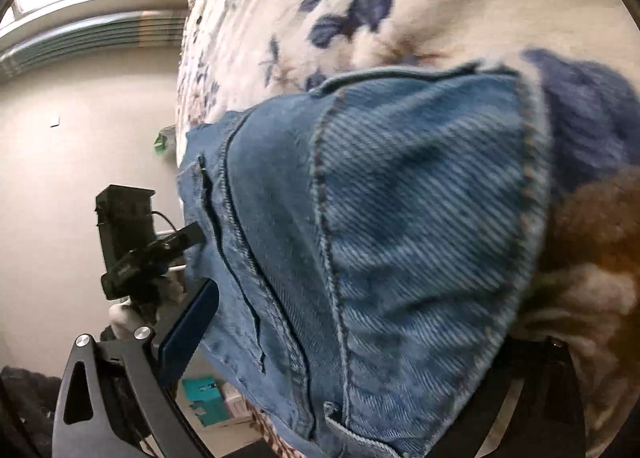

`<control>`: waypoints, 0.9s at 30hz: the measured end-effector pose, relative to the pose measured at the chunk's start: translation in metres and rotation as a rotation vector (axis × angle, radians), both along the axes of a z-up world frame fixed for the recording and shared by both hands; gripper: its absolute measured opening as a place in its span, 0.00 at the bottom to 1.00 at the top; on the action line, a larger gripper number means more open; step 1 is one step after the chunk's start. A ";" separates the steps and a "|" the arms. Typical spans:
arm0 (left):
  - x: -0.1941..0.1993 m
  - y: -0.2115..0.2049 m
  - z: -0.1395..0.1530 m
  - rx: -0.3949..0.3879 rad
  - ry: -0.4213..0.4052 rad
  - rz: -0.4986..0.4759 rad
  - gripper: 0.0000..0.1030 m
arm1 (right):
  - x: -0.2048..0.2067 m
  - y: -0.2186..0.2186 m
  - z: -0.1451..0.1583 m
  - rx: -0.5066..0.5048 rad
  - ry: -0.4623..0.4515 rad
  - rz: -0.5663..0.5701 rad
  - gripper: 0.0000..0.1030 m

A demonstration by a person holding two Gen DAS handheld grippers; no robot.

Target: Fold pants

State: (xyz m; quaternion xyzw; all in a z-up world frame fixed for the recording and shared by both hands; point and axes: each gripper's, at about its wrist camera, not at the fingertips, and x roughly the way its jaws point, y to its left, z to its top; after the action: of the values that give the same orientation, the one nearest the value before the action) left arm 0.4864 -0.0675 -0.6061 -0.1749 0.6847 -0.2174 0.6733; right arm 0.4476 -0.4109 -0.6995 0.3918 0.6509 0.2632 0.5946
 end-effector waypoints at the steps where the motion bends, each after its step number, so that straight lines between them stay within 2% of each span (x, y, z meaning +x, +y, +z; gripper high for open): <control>1: 0.000 0.000 -0.001 -0.009 0.001 -0.003 0.82 | 0.001 0.015 -0.002 -0.006 -0.006 0.014 1.00; 3: -0.002 -0.001 0.000 -0.015 -0.014 -0.015 0.81 | 0.001 0.018 0.000 -0.025 -0.010 0.030 1.00; 6: -0.005 -0.006 0.008 -0.017 -0.062 -0.022 0.67 | 0.001 0.025 0.004 -0.078 -0.002 0.021 1.00; 7: -0.007 -0.006 0.011 -0.020 -0.077 -0.025 0.58 | -0.002 0.024 0.011 -0.105 -0.007 0.022 0.96; 8: -0.008 -0.007 0.015 -0.025 -0.092 -0.025 0.49 | 0.001 0.034 0.014 -0.134 -0.013 0.024 0.81; 11: -0.010 -0.004 0.025 -0.029 -0.111 -0.018 0.36 | 0.002 0.042 0.028 -0.189 -0.047 0.015 0.64; 14: -0.009 -0.001 0.037 -0.042 -0.121 -0.015 0.30 | 0.000 0.044 0.042 -0.211 -0.079 0.009 0.54; 16: -0.006 0.000 0.050 -0.050 -0.133 -0.019 0.30 | 0.000 0.048 0.056 -0.209 -0.102 -0.003 0.50; 21: 0.021 0.002 0.078 -0.049 -0.181 -0.030 0.29 | 0.011 0.044 0.079 -0.175 -0.131 -0.050 0.46; 27: 0.094 0.013 0.106 -0.048 -0.245 -0.015 0.30 | 0.075 0.053 0.119 -0.173 -0.206 -0.079 0.45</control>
State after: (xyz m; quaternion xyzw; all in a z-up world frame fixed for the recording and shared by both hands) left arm 0.5805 -0.0540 -0.5003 -0.1579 0.5933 -0.2587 0.7457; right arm 0.5230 -0.3579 -0.5808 0.3354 0.5906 0.2215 0.6997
